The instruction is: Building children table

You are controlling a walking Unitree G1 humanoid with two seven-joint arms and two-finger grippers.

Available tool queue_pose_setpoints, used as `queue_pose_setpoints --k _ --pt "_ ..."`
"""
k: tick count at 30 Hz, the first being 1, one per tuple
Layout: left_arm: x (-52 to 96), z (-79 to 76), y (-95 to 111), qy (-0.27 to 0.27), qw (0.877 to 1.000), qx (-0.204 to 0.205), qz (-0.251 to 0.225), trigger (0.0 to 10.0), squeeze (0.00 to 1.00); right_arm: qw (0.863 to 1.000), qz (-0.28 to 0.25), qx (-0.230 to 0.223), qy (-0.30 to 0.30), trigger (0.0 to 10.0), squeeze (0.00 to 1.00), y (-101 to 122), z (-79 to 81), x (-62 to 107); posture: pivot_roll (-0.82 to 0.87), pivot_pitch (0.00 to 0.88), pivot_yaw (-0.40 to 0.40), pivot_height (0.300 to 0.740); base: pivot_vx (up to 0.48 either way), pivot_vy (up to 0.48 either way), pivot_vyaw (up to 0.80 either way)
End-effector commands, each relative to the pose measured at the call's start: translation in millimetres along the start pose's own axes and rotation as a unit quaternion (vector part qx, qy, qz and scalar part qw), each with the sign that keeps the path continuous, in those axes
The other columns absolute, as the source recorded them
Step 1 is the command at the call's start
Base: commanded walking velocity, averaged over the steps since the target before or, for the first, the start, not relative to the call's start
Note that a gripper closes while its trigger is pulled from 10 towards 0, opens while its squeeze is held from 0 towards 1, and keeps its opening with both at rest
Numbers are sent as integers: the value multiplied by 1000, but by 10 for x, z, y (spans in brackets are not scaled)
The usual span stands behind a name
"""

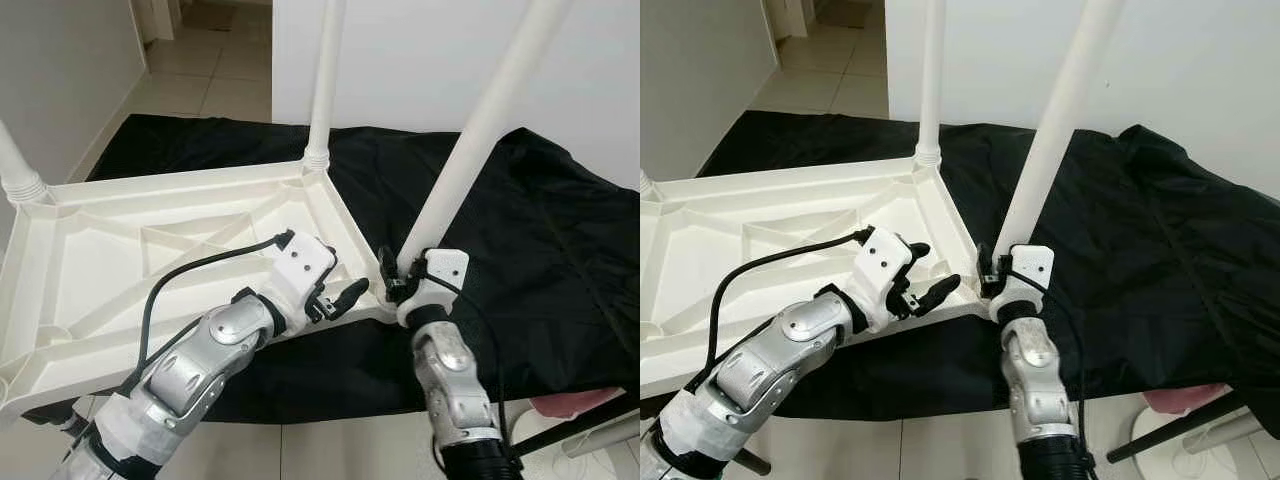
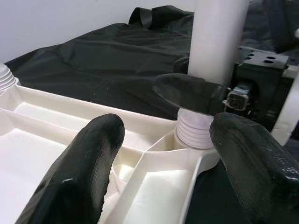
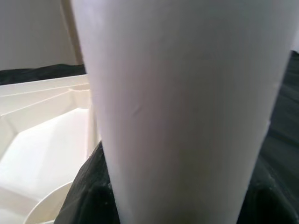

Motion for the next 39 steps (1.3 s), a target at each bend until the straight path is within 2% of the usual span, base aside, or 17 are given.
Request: queue_pose_setpoints --k 1,3,4,9,11,17,18,19,23,25,28,30,32,36,37,38,39 --pt "6 -147 18 -62 998 -2 5 10000 0 999 26 -30 -17 10000 0 -114 11 11 20 23 -69 740 0 0 0" --pt "7 -150 17 -62 998 0 4 10000 0 1000 10 -25 -3 10000 27 -44 34 13 18 24 -70 740 0 0 0" --pt "6 -154 15 -63 998 -1 4 10000 0 1000 2 -29 5 10000 1000 -19 33 18 17 24 -70 740 0 0 0" --pt "1 -150 21 -63 998 -2 3 10000 0 999 -19 -47 17 10000 1000 81 9 22 14 24 -71 740 0 0 0" --pt "-4 -145 28 -62 998 0 2 10000 0 998 -38 -43 35 10000 1000 167 -27 10 10 24 -71 740 0 0 0" --pt "-13 -167 27 -64 998 0 1 10000 0 995 -51 -15 83 10000 1000 244 -128 -29 6 24 -69 740 0 0 0" --pt "-14 -172 27 -65 998 0 1 10000 0 992 -49 -6 113 10000 0 251 -144 -39 7 24 -68 740 0 0 0" --pt "-14 -172 27 -65 998 0 1 10000 0 992 -49 -6 113 10000 0 251 -144 -39 7 24 -68 740 0 0 0" --pt "-19 -171 31 -67 998 1 1 10000 0 981 -43 15 189 10000 0 235 -129 -32 5 23 -67 740 0 0 0" --pt "-19 -171 31 -67 998 1 1 10000 0 981 -43 15 189 10000 0 235 -129 -32 5 23 -67 740 0 0 0" --pt "-29 -177 37 -68 998 0 0 10000 0 966 -19 37 256 10000 0 146 -125 -21 2 19 -64 740 0 0 0" --pt "-29 -177 37 -68 998 0 0 10000 0 966 -19 37 256 10000 0 146 -125 -21 2 19 -64 740 0 0 0" --pt "-34 -203 30 -72 997 1 1 10000 0 956 -5 48 289 10000 0 92 -122 -20 4 16 -64 740 0 0 0" --pt "-34 -240 -7 -81 997 2 9 10000 0 950 4 58 308 10000 0 46 -126 -36 6 9 -60 740 0 0 0" --pt "-29 -267 -36 -88 996 2 14 10000 0 946 10 63 316 9373 0 19 -133 -45 5 7 -57 740 0 0 0" --pt "-29 -267 -36 -88 996 2 14 10000 0 946 10 63 316 9373 0 19 -133 -45 5 7 -57 740 0 0 0" --pt "-24 -291 -72 -94 995 5 22 10000 0 945 14 69 321 3569 0 -3 -143 -61 4 5 -54 740 0 0 0"
Point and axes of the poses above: a point about 5 cm out from each wrist's last joint towards the gripper, its own x axis pointing back from the gripper into the wrist, its own y axis along the axis of the wrist's last joint, z = x × y, the point moved 6 cm from there along -x, pointing out of the wrist towards the gripper, and after that the axes turned 6 degrees about x, right-handed, at the moved point
